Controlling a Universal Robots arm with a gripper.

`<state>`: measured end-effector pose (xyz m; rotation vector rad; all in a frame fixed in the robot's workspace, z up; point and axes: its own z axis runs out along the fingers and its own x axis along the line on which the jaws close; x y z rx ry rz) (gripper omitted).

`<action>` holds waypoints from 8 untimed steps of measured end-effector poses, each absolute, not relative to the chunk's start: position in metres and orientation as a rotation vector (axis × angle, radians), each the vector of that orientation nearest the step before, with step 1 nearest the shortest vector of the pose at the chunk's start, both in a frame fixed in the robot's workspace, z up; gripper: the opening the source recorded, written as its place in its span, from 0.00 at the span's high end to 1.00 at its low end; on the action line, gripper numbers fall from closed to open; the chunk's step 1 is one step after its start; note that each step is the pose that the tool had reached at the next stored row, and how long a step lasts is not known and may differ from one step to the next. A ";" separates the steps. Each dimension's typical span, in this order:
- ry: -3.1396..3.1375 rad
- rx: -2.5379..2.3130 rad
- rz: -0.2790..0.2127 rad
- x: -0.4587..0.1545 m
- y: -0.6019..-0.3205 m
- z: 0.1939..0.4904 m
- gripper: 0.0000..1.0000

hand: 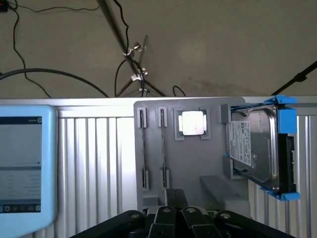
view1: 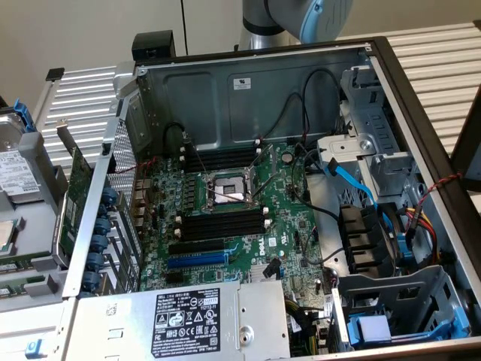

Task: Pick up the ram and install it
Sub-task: 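Pick up the ram and move it above insertion slot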

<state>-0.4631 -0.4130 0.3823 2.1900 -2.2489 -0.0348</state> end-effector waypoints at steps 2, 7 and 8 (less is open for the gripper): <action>-2.249 2.190 -0.035 -0.463 -0.413 0.382 0.89; -2.252 2.193 -0.030 -0.463 -0.413 0.382 0.89; -2.253 2.194 -0.029 -0.463 -0.413 0.381 0.89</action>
